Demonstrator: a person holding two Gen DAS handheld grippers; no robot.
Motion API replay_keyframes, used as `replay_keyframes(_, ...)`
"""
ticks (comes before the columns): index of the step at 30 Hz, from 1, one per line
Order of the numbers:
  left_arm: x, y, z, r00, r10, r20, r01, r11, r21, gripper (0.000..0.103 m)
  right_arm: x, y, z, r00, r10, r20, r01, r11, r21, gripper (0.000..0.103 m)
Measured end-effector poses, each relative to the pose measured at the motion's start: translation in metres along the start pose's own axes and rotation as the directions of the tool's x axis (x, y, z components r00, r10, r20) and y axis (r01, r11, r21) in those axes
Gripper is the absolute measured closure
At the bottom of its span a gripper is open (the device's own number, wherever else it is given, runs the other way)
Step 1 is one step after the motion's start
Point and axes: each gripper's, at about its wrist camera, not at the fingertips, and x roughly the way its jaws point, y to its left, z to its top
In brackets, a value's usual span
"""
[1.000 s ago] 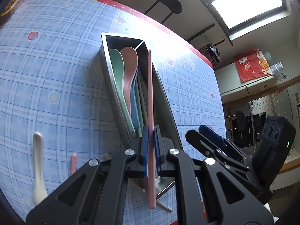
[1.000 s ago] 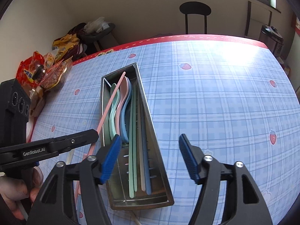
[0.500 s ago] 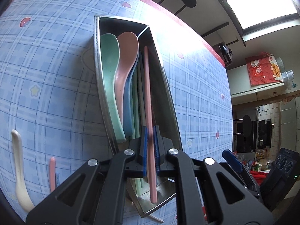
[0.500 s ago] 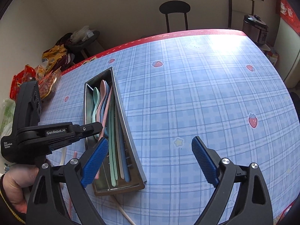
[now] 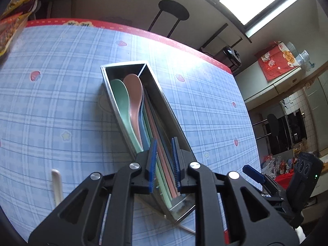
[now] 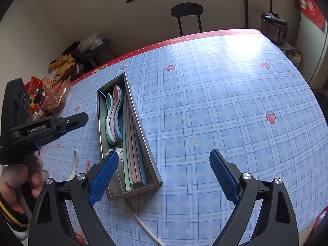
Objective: Organize utensils
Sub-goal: 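Move the left tool to the beige spoon while the right tool moves to the beige chopstick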
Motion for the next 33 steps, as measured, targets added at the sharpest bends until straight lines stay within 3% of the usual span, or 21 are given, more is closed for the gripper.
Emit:
replay_keyframes(6,-0.051,0.022,-0.018,0.994,0.067,0.091,-0.076,0.993,0.091,0.075,-0.005,0.001,-0.018,1.0,0.001,-0.001,-0.001,1.0,-0.009,0.015)
replay_keyframes(8,-0.065,0.034,-0.028,0.99,0.089,0.107,-0.1,0.989,0.105,0.067,-0.005,0.002,-0.025,1.0,0.005,-0.006,-0.005,1.0,-0.009,0.015)
replay_keyframes(13,-0.091,0.065,-0.056,0.983,0.139,0.121,-0.15,0.984,0.091,0.048,-0.004,0.005,-0.043,1.0,0.003,-0.024,-0.004,1.0,-0.026,0.015)
replay_keyframes(18,-0.102,0.087,-0.082,0.979,0.168,0.115,-0.178,0.98,0.085,0.042,0.001,0.013,-0.058,0.999,0.004,-0.043,-0.007,0.998,-0.055,0.018)
replay_keyframes(22,-0.106,0.097,-0.102,0.979,0.172,0.105,-0.182,0.979,0.095,0.018,0.008,0.024,-0.07,0.997,0.026,-0.066,-0.032,0.996,-0.087,0.026)
replay_keyframes(25,-0.105,0.099,-0.114,0.98,0.18,0.089,-0.19,0.975,0.114,0.018,0.014,0.035,-0.079,0.996,0.047,-0.079,-0.056,0.99,-0.128,0.037)
replay_keyframes(27,-0.104,0.098,-0.12,0.98,0.183,0.081,-0.192,0.974,0.12,0.004,0.02,0.044,-0.084,0.994,0.06,-0.093,-0.075,0.984,-0.163,0.049)
replay_keyframes(29,-0.104,0.097,-0.125,0.979,0.185,0.083,-0.194,0.973,0.121,0.006,0.025,0.052,-0.09,0.992,0.061,-0.109,-0.082,0.977,-0.197,0.061)
replay_keyframes(33,-0.105,0.098,-0.13,0.975,0.207,0.085,-0.216,0.969,0.122,0.006,0.033,0.065,-0.099,0.989,0.069,-0.134,-0.101,0.963,-0.249,0.07)
